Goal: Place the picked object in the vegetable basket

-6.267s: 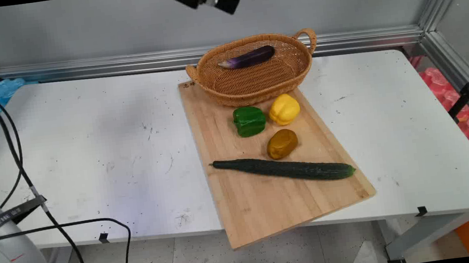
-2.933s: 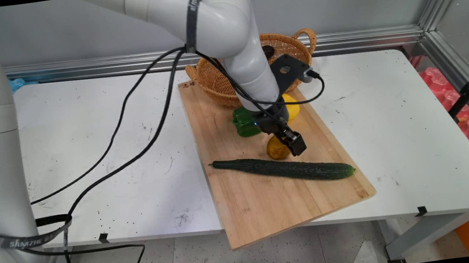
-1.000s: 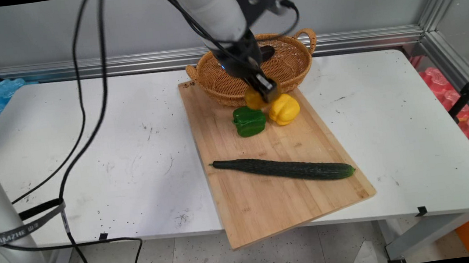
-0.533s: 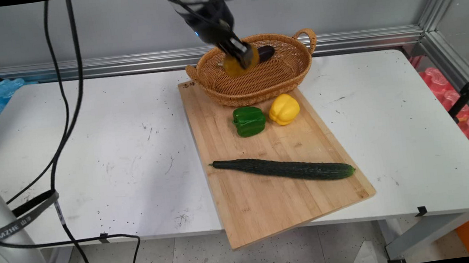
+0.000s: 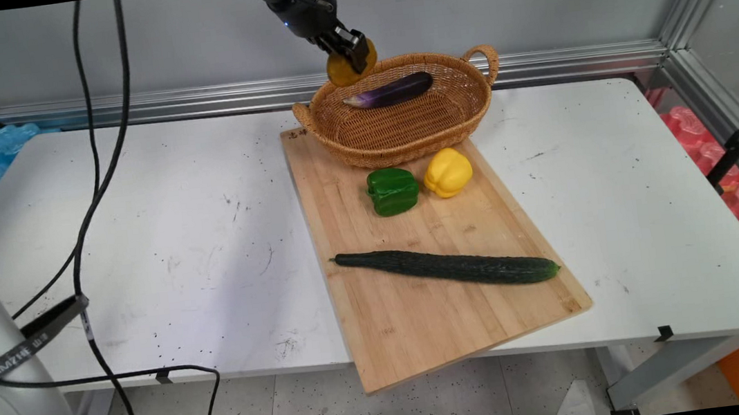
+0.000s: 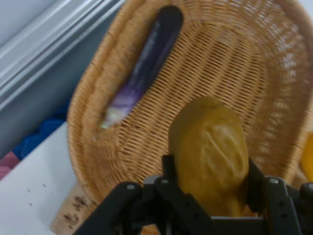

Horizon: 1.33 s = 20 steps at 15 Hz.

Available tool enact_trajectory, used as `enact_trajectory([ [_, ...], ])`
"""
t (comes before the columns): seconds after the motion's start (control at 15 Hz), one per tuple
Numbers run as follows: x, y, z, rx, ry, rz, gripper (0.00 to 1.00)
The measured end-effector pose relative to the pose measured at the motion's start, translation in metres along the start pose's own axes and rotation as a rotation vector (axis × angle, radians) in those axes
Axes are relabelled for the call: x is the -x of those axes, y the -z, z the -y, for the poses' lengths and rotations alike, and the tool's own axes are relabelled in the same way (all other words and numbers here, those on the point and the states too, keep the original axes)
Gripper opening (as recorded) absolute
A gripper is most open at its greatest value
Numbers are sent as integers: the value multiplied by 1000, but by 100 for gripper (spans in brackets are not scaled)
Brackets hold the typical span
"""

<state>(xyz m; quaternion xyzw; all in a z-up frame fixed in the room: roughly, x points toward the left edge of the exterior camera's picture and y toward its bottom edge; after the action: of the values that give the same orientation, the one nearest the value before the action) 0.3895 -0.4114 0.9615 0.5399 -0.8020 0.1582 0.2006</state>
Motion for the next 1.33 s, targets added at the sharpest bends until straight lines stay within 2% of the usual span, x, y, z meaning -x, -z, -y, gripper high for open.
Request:
enact_trajectory([
  [0.4,-13,-61,31,7,67,13,0],
  [0.8,-10,-124,40,41,108,74,0],
  [1.33,3,-164,46,66,118,138,0],
])
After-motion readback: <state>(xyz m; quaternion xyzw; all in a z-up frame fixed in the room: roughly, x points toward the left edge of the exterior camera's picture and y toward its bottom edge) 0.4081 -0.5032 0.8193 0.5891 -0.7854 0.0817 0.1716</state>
